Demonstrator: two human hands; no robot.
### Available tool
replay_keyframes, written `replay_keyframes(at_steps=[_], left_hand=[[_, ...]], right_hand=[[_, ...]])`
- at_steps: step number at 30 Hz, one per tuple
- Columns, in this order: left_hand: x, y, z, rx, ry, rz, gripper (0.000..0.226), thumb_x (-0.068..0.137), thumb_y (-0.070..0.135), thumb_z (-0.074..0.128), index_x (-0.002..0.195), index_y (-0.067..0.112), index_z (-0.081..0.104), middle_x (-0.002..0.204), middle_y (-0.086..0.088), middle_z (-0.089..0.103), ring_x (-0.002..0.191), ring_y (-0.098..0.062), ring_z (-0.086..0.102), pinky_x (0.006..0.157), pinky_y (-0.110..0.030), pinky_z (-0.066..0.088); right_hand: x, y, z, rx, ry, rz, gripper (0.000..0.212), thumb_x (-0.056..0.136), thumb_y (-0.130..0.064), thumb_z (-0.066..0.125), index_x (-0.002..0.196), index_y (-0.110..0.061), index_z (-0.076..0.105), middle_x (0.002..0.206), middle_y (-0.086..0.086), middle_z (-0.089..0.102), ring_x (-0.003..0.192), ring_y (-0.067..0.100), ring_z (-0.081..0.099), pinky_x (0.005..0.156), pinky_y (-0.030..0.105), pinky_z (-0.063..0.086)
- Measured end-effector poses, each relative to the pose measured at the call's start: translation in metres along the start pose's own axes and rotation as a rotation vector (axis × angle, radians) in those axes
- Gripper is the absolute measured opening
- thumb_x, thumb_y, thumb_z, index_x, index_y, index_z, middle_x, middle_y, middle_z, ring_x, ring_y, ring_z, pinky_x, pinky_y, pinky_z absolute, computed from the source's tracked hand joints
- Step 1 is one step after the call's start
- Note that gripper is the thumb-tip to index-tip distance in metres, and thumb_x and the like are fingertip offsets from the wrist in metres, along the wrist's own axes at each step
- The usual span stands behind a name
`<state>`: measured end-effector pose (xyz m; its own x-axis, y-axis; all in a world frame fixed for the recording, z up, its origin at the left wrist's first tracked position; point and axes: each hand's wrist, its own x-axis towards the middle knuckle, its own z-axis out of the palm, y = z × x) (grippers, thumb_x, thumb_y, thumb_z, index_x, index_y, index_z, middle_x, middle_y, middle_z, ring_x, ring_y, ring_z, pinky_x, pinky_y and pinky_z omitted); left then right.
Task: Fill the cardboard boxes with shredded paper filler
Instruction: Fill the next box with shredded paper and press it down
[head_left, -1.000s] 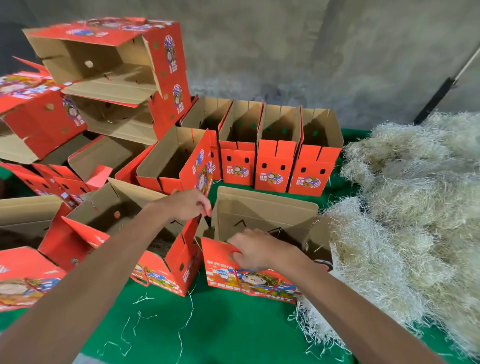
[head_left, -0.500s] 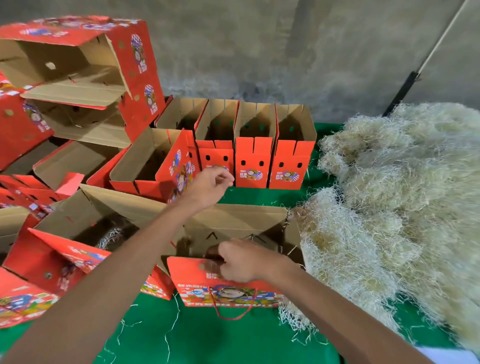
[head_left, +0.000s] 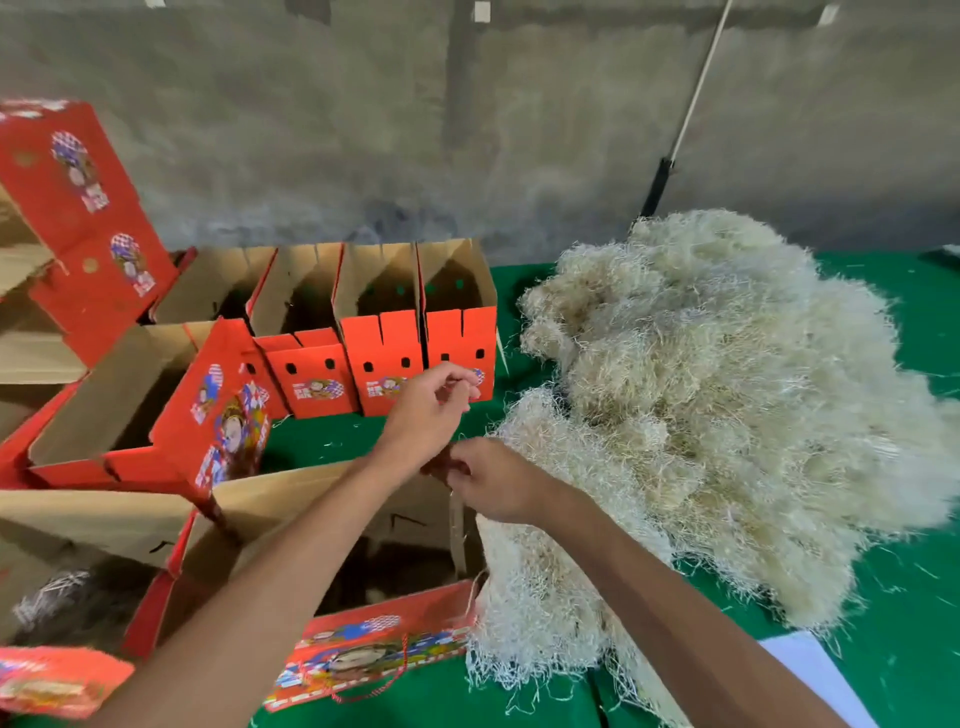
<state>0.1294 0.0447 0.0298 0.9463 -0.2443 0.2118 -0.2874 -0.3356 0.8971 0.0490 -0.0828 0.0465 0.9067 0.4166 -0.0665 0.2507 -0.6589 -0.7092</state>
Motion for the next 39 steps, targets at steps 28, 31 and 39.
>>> replay_keyframes(at_steps=[28,31,39], left_hand=[[0.1,-0.012,0.163,0.205,-0.091,-0.357,0.018,0.098,0.025,0.058,0.116,0.026,0.063,0.124,0.009,0.062,0.1,-0.007,0.061,0.094,-0.03,0.05],[0.098,-0.01,0.142,0.126,-0.04,-0.302,0.016,0.099,0.018,0.058,0.112,0.02,0.068,0.116,0.009,0.065,0.104,-0.007,0.06,0.09,-0.022,0.048],[0.084,-0.001,0.072,-0.109,0.143,-0.382,0.012,0.098,0.024,0.06,0.109,0.026,0.066,0.111,0.009,0.065,0.104,-0.013,0.064,0.094,-0.039,0.054]], right_hand=[[0.002,0.315,-0.103,-0.403,0.218,0.582,0.033,0.102,-0.019,0.055,0.134,-0.017,0.057,0.123,0.009,0.067,0.088,0.02,0.068,0.08,0.038,0.061],[0.012,0.279,-0.122,-0.313,0.355,0.511,0.028,0.1,-0.026,0.057,0.126,-0.014,0.06,0.12,0.01,0.068,0.079,0.02,0.067,0.069,0.032,0.056],[0.043,0.135,-0.168,-0.018,0.636,0.25,0.06,0.095,-0.034,0.068,0.145,-0.008,0.047,0.101,0.01,0.072,0.045,0.0,0.052,0.052,0.022,0.049]])
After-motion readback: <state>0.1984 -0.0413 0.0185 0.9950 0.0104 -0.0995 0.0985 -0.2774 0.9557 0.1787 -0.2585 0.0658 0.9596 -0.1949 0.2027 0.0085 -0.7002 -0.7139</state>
